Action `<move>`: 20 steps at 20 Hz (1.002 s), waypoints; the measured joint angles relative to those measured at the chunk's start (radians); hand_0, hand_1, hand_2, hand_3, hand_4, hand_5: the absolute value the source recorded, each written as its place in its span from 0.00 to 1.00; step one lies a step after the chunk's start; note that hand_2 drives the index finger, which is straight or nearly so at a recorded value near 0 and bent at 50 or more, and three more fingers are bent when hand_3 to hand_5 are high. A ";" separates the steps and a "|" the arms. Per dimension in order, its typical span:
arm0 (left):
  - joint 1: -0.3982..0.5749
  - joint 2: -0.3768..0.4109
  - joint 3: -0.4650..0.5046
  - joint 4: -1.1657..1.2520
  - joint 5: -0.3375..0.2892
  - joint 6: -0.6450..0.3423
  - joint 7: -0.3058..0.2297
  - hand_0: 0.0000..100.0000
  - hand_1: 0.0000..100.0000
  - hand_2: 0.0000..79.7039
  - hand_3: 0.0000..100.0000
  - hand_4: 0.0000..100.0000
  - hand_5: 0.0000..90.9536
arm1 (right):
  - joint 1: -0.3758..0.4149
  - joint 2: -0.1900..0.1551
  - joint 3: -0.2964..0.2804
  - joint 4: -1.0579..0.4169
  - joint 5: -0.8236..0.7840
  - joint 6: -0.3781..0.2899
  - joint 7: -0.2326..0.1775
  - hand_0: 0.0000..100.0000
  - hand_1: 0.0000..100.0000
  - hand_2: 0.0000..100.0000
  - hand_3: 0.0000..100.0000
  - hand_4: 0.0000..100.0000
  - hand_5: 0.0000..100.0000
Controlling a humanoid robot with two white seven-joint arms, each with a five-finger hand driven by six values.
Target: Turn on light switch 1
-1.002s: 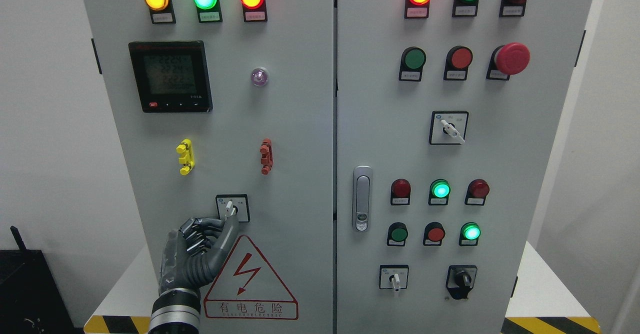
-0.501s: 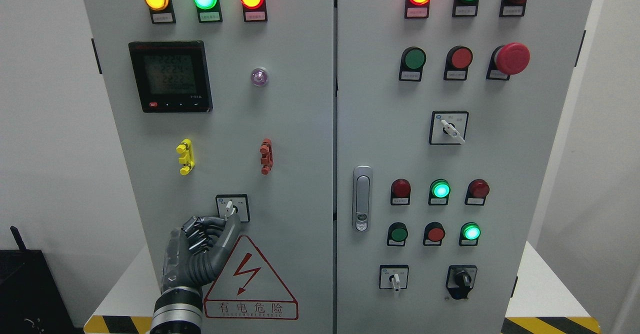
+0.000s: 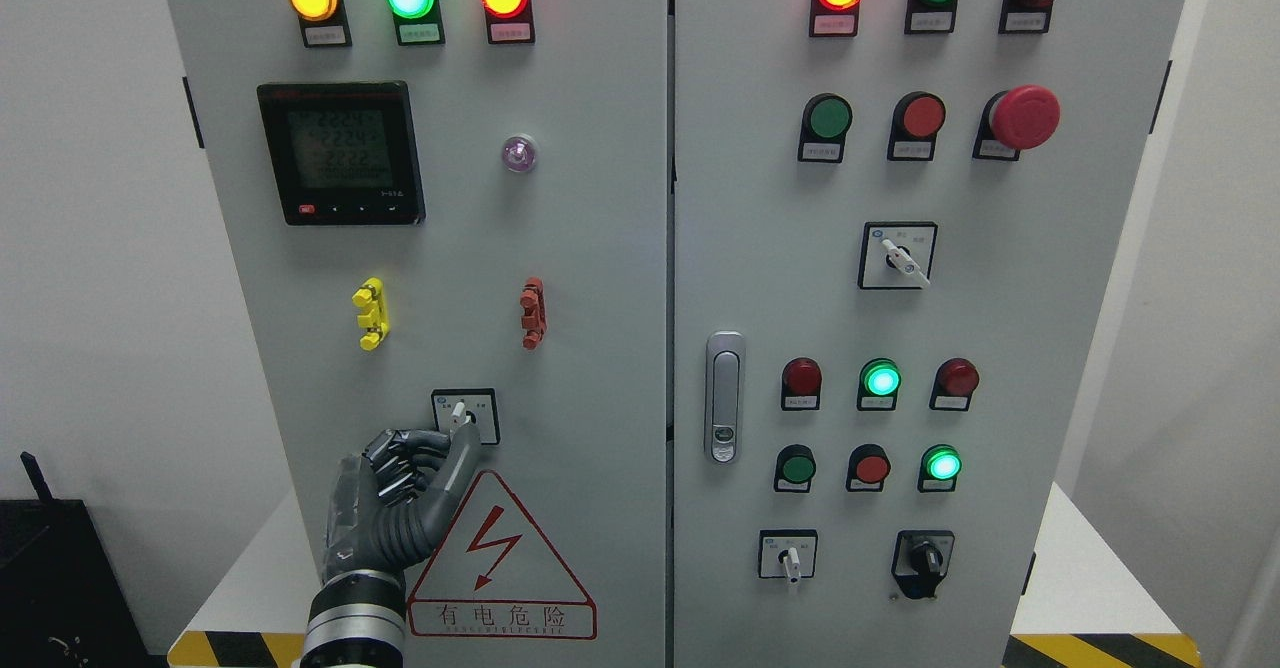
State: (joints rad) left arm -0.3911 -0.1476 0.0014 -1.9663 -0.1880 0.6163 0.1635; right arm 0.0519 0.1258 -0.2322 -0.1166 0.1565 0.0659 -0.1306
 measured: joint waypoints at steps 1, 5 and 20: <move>0.000 0.000 0.000 0.000 0.000 0.000 0.000 0.22 0.63 0.70 0.76 0.89 0.91 | 0.000 0.000 0.000 0.000 0.000 0.000 0.000 0.30 0.00 0.00 0.00 0.00 0.00; -0.001 0.000 -0.001 0.001 0.001 0.001 0.000 0.22 0.63 0.70 0.77 0.89 0.91 | 0.000 0.000 0.000 0.000 0.000 0.000 0.000 0.30 0.00 0.00 0.00 0.00 0.00; -0.012 -0.001 -0.001 0.005 0.000 0.009 0.003 0.23 0.62 0.71 0.77 0.89 0.91 | 0.000 0.000 0.000 0.000 0.000 0.000 0.000 0.30 0.00 0.00 0.00 0.00 0.00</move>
State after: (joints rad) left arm -0.4035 -0.1486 0.0003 -1.9610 -0.1875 0.6253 0.1668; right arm 0.0519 0.1258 -0.2321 -0.1166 0.1565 0.0659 -0.1305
